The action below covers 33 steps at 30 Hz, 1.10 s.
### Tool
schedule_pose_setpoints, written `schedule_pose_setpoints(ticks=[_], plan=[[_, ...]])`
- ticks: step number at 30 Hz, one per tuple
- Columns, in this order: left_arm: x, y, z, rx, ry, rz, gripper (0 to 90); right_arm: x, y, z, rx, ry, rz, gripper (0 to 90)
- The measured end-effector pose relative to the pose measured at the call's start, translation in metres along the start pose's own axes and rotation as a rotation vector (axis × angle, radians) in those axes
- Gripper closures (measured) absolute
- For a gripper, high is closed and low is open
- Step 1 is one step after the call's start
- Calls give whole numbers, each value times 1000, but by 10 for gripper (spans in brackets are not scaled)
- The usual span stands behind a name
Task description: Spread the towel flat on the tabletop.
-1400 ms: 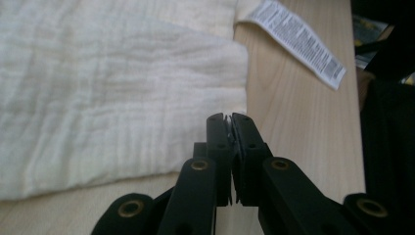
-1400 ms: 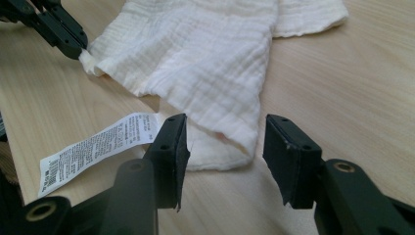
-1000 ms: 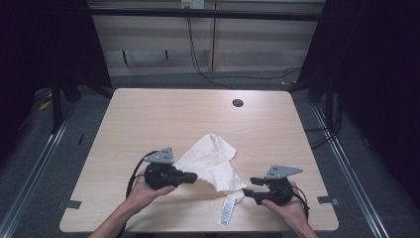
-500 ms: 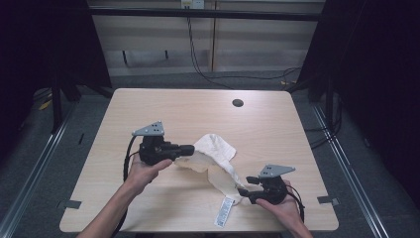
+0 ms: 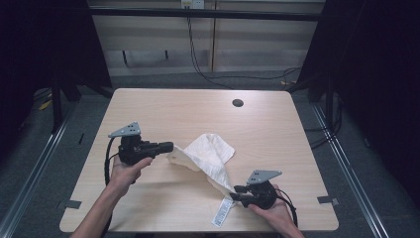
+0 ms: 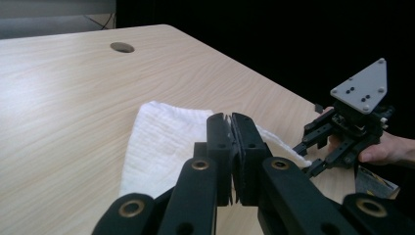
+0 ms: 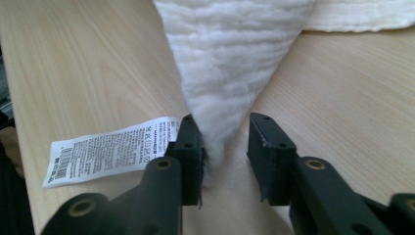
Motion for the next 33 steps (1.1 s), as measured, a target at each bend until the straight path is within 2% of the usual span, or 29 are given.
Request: schedule_pose_setpoints(ticks=[2,5,8,11,16,22,26,28,33], plan=[[6,2,3,-5,-15,11,877,1,1,0,0,-14,-18,678],[11,7,6,0,-25,23,878,2,2,4,-6,-13,-19,685],[12,10,6,12,-25,22,877,4,3,7,-10,-20,-16,817],[13,13,6,21,-33,17,877,1,-4,12,-36,-27,-40,852],[8,16,8,26,-23,5,878,-12,-22,31,-101,-7,-60,856],[-4,12,7,46,-19,-51,878,-25,-52,56,-169,-21,-68,855],[-8,6,11,45,-20,-80,877,-32,-76,69,-185,-19,-53,857],[-9,1,13,34,-20,-87,877,-34,-88,75,-205,-23,-55,858],[-6,-13,21,8,-34,-88,878,-38,-115,87,-238,-18,-25,859]])
Point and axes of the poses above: each handheld gripper's, and its own axes: z roughly backward along the jaws, y roughly out of its underside, x roughly to its left, the point moved 10 cm from there along -z, roughly forward along the jaws
